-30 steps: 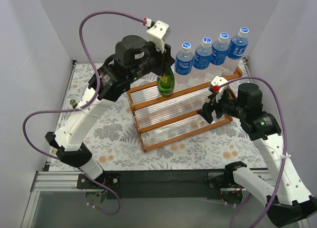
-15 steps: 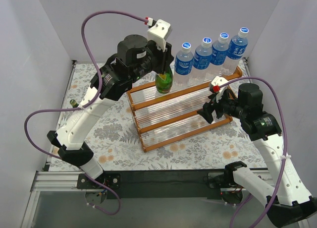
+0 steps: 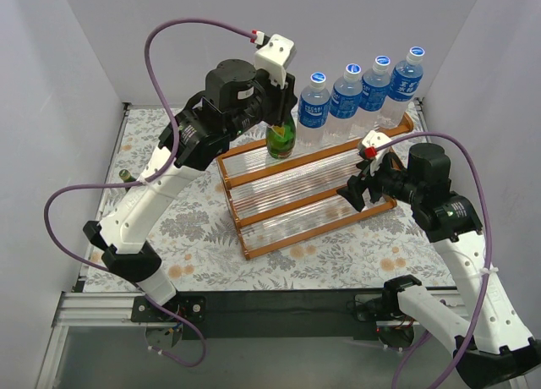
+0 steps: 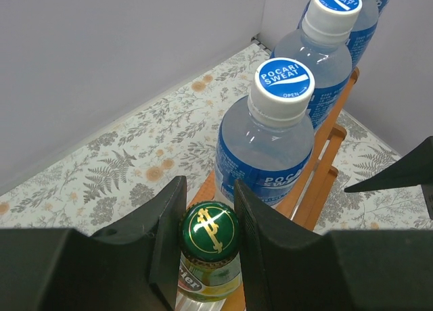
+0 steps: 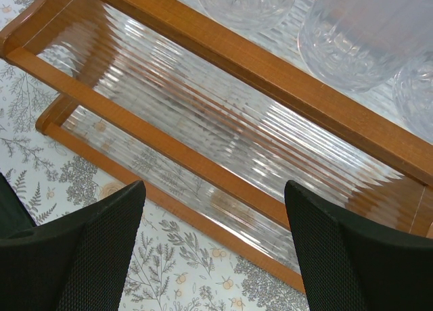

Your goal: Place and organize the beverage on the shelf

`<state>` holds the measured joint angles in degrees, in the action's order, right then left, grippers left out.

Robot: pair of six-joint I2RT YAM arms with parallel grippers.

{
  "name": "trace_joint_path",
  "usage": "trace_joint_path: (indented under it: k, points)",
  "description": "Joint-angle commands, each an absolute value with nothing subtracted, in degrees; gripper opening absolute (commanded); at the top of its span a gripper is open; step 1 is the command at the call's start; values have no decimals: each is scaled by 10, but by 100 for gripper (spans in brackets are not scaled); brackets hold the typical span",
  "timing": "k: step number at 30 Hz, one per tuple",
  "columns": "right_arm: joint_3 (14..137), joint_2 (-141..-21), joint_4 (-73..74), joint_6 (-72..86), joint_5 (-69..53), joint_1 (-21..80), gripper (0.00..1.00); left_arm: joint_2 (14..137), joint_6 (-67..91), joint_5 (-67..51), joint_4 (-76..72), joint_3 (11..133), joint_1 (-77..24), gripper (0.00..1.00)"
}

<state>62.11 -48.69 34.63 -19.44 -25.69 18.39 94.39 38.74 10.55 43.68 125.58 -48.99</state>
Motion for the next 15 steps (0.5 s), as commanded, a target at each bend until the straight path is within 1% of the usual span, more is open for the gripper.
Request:
trace_joint_path:
  k: [1, 6, 9, 10, 11, 13, 14, 15]
  points:
    - [624, -477, 334, -192, -261, 182, 89, 914, 381, 121, 359, 1266, -494, 0]
    - [623, -475, 334, -192, -261, 182, 89, 908, 389, 126, 359, 1254, -494, 0]
    - [623, -475, 335, -192, -260, 182, 89, 902, 392, 125, 357, 1240, -494, 4]
    - [622, -474, 335, -192, -260, 182, 89, 899, 395, 127, 355, 1238, -494, 7]
    - [622, -474, 335, -192, -259, 182, 89, 897, 397, 129, 354, 1234, -494, 14]
    - [622, -473, 336, -192, -259, 182, 89, 894, 401, 131, 354, 1226, -493, 22]
    - [622, -472, 335, -192, -259, 182, 89, 893, 402, 133, 354, 1225, -495, 29]
    - [622, -472, 335, -192, -260, 182, 89, 891, 403, 134, 354, 1224, -494, 32]
